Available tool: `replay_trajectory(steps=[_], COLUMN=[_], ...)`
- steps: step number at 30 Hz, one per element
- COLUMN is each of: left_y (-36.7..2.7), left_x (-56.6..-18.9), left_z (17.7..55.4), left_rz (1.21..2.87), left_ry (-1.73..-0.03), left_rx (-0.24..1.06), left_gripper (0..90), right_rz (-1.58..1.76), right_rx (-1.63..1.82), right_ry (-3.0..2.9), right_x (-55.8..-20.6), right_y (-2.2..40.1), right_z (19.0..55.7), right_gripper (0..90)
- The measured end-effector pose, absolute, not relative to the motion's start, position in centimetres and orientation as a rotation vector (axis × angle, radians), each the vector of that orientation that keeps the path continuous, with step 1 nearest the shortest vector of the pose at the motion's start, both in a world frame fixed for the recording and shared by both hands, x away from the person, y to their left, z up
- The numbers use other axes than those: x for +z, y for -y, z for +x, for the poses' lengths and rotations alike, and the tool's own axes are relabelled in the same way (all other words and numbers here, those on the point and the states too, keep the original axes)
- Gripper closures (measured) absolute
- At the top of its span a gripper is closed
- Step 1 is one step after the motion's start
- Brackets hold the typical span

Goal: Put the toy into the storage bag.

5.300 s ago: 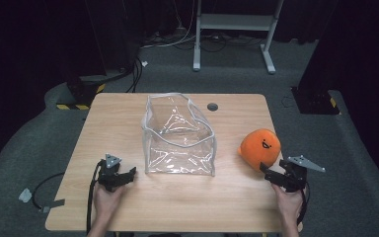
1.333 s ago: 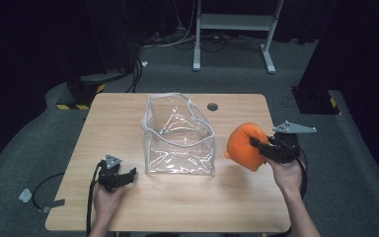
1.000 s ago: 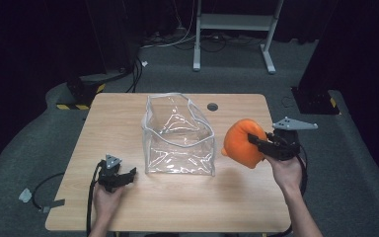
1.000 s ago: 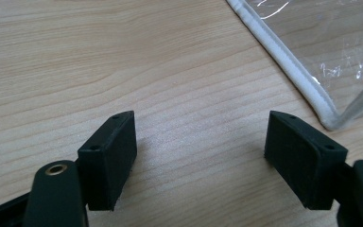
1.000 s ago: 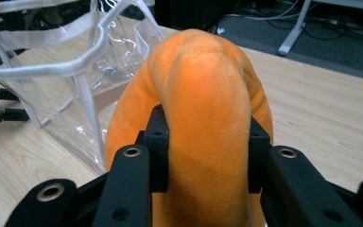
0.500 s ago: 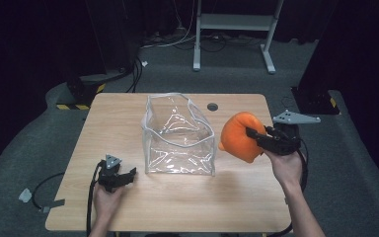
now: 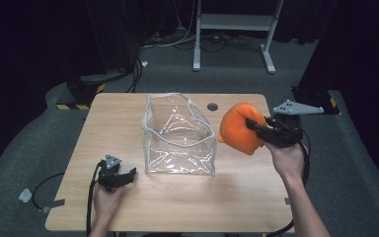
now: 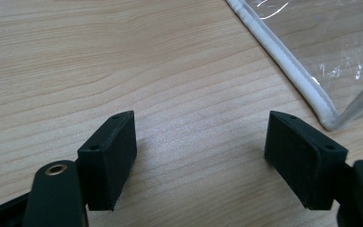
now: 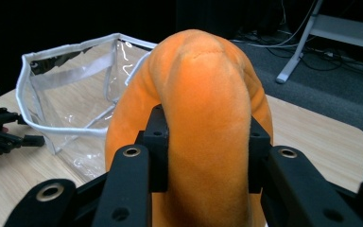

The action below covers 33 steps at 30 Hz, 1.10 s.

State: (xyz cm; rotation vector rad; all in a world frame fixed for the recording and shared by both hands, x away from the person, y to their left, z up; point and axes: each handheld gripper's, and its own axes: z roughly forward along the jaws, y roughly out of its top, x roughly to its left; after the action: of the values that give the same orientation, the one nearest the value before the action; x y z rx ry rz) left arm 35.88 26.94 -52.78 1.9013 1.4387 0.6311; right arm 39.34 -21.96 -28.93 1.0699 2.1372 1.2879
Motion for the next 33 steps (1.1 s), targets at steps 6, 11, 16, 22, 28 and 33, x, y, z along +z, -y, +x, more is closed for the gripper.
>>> replay_trajectory(steps=[6, 11, 16, 22, 28, 33], left_y=[-27.0, -26.9, -26.9, -26.9, -26.9, -26.9], left_x=[-52.8, -52.8, -52.8, -52.8, -52.8, -52.8], left_z=[35.9, 35.9, 35.9, 35.9, 35.9, 35.9], left_rz=[1.899, 1.900, 1.901, 1.903, 1.902, 1.904], left_ry=[-1.439, -1.439, -1.438, -1.438, -1.437, -1.437], left_rx=[0.627, 0.629, 0.630, 0.630, 0.630, 0.630], left_gripper=[25.6, 25.6, 25.5, 25.4, 25.4, 25.3], right_rz=[1.044, 1.039, 1.015, 0.995, 0.976, 0.966], right_rx=[1.314, 1.339, 1.360, 1.370, 1.376, 1.375], right_ry=[-2.139, -2.153, -2.160, -2.170, -2.180, -2.196], right_x=[-28.0, -27.4, -26.9, -26.2, -25.8, -25.6], right_y=[21.4, 20.8, 20.1, 19.3, 18.5, 17.6], right_z=[39.5, 39.7, 39.8, 40.0, 40.2, 40.7], right_gripper=[64.6, 64.6, 64.6, 64.6, 64.6, 64.6])
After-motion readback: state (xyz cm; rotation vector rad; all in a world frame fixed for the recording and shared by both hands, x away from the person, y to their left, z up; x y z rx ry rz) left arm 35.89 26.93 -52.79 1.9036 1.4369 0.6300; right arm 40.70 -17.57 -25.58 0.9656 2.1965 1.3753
